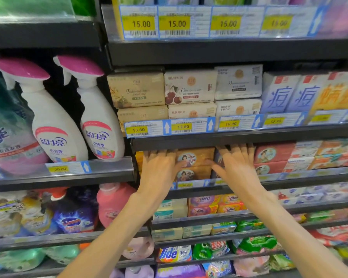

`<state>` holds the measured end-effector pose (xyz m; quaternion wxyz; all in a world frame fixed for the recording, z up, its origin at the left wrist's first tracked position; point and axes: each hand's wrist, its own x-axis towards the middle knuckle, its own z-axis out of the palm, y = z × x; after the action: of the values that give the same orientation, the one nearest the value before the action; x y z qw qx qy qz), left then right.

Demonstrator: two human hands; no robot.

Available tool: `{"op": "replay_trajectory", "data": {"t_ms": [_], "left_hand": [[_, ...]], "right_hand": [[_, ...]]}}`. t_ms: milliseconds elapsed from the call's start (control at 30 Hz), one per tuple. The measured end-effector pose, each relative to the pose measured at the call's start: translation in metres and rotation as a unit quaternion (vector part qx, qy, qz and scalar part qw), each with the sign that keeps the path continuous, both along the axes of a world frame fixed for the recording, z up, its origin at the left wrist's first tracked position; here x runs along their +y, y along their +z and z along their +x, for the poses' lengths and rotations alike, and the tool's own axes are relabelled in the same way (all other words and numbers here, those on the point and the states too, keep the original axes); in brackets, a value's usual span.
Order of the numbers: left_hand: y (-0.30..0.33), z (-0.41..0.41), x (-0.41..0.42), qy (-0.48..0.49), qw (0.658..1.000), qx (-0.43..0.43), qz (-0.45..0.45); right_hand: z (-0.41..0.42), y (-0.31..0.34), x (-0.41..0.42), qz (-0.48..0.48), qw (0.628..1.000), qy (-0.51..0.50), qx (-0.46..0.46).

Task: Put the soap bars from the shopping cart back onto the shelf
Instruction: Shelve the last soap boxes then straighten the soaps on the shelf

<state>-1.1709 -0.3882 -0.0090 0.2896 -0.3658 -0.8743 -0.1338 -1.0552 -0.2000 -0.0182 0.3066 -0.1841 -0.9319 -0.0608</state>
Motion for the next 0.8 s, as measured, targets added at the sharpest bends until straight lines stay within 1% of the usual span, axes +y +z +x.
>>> {"op": "replay_trajectory", "data": {"t_ms": [167,467,633,800], "left_hand": [[-0.001,-0.001,-0.002,-0.014,1.000,-0.007,0.011],[-0.003,-0.008,-0.013,0.001,1.000,-0.008,0.008],[-0.004,-0.007,-0.010,0.003,0.999,-0.038,0.016],[-0.005,-0.007,-0.010,0.002,0.999,-0.043,0.019]], "right_hand": [[0.003,0.002,0.001,-0.009,1.000,0.006,0.001],[0.002,0.001,0.003,0.005,1.000,0.011,0.000],[0.002,0.001,0.003,0.010,1.000,0.007,0.005],[0.004,0.002,0.002,0.030,0.999,0.016,0.027]]}}
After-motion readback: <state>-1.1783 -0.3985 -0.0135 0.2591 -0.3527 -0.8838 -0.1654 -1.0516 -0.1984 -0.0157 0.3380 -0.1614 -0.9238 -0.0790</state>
